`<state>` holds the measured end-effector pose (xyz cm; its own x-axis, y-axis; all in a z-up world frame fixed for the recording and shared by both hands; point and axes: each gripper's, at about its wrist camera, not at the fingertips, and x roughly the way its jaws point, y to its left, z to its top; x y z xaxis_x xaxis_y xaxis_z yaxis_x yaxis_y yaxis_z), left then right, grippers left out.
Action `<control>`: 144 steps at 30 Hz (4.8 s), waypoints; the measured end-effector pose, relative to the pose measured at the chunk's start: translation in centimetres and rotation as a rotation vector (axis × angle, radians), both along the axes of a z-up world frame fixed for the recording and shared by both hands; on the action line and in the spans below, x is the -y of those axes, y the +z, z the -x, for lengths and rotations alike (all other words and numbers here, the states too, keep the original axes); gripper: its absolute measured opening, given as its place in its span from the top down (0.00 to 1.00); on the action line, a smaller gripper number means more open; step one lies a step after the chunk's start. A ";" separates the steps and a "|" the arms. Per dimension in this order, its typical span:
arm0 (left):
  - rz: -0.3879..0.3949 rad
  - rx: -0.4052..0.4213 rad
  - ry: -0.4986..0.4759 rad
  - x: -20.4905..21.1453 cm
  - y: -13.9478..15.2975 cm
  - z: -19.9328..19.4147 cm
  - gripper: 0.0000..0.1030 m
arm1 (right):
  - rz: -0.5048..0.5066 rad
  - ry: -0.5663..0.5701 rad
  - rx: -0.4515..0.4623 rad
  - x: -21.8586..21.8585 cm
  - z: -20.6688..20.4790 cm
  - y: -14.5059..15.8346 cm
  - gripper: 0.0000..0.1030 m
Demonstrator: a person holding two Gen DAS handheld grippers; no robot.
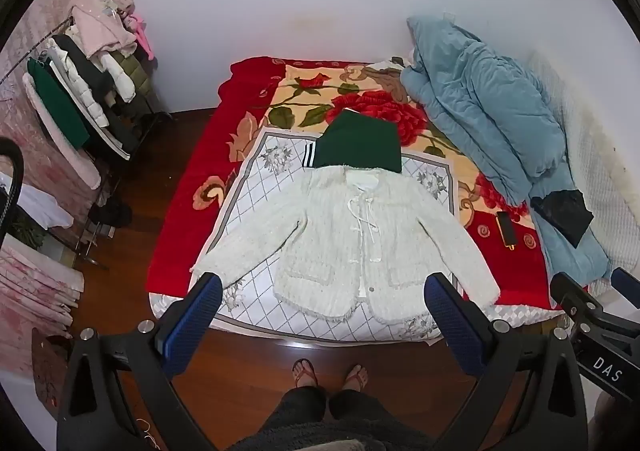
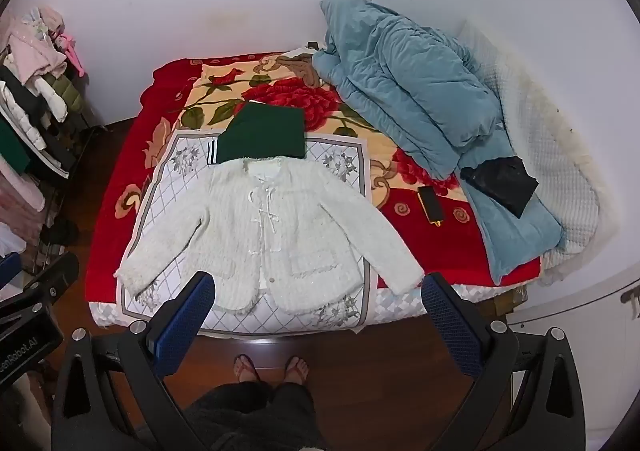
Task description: Fold large clothes
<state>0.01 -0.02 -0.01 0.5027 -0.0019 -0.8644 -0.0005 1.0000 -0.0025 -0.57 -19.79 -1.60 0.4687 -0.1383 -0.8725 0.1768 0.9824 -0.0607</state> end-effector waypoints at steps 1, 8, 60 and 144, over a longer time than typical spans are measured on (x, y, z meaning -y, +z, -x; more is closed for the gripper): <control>0.006 0.003 0.001 0.0 0.0 0.0 0.00 | 0.000 -0.001 0.005 0.0 0.1 0.1 0.00; -0.001 0.011 -0.001 -0.1 0.1 0.0 0.00 | -0.001 0.002 0.005 0.0 0.4 0.4 0.00; 0.007 0.057 -0.006 1.1 3.1 -0.1 0.00 | 0.013 0.007 0.062 -2.0 1.5 3.9 0.00; -0.287 -0.388 -0.042 21.3 -48.3 -26.9 0.00 | -0.796 -1.137 -0.358 42.0 -2.7 -67.4 0.11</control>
